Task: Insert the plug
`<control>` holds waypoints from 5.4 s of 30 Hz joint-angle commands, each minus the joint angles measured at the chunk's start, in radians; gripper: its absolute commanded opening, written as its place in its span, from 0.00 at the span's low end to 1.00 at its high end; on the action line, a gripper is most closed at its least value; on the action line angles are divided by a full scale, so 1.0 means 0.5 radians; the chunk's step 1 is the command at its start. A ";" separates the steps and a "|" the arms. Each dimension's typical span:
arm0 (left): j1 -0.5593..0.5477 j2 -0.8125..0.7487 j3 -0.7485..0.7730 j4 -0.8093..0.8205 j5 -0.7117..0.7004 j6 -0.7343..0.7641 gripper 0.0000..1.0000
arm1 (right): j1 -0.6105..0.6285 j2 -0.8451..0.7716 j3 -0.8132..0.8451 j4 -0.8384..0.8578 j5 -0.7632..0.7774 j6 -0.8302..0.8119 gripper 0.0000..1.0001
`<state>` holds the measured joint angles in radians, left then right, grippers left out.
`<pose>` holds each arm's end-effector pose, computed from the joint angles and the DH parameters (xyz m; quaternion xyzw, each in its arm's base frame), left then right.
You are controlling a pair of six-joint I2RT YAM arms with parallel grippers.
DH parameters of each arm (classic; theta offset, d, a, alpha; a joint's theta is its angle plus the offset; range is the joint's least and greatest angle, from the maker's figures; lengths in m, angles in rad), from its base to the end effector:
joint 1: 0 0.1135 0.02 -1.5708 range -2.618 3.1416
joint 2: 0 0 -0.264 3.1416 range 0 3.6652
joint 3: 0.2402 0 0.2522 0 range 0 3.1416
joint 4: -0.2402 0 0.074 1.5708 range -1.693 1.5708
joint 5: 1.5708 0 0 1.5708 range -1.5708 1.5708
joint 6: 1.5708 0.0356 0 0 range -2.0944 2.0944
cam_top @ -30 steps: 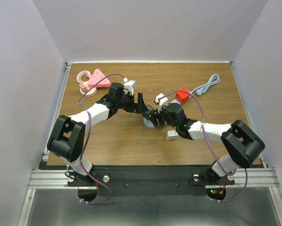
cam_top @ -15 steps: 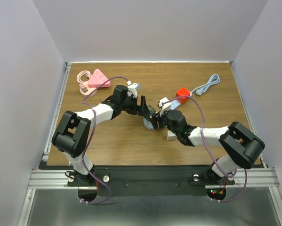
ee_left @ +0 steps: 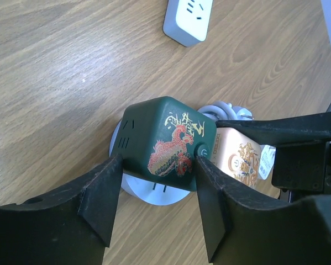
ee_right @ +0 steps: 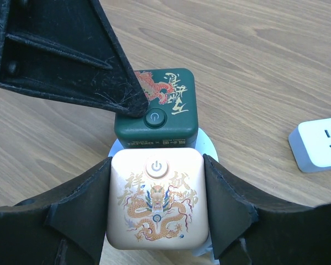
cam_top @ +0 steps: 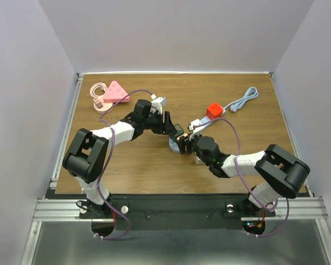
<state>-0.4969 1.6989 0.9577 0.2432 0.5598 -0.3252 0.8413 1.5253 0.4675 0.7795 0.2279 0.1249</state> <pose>0.3131 -0.1913 0.2044 0.2115 0.8110 -0.4139 0.3554 0.1959 0.2071 0.1634 -0.2139 0.7668 0.1975 0.5720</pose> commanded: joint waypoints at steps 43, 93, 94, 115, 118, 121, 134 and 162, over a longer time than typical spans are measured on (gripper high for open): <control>0.429 -1.057 -0.068 -0.311 -0.800 0.034 0.99 | 0.222 0.888 0.899 -0.356 -0.081 -0.192 0.00; -0.929 -0.198 0.367 -0.186 -0.316 0.843 0.99 | -0.596 -1.253 0.228 -1.087 0.931 0.293 1.00; -0.954 -0.155 0.395 -0.186 -0.310 0.868 0.99 | -0.609 -1.247 0.228 -1.087 0.882 0.299 1.00; -1.132 0.455 0.883 -0.698 -0.647 1.199 0.99 | -0.842 -1.360 0.130 -1.087 0.547 0.358 1.00; -1.132 0.495 0.907 -0.769 -0.647 1.218 0.99 | -0.848 -1.382 0.117 -1.087 0.550 0.355 1.00; -1.132 0.505 0.901 -0.772 -0.626 1.224 0.97 | -0.857 -1.394 0.108 -1.087 0.544 0.351 1.00; -1.120 0.655 1.024 -0.983 -0.512 1.206 0.00 | -0.882 -1.388 0.129 -1.087 0.556 0.315 1.00; -0.136 -0.903 0.131 1.227 0.306 -0.113 0.00 | -0.934 -1.056 0.746 -0.348 -1.780 0.425 0.97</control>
<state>-0.6155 1.2778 1.0615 0.5201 0.5674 -0.2035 0.3744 1.0065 0.7929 0.4206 -0.4194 0.2714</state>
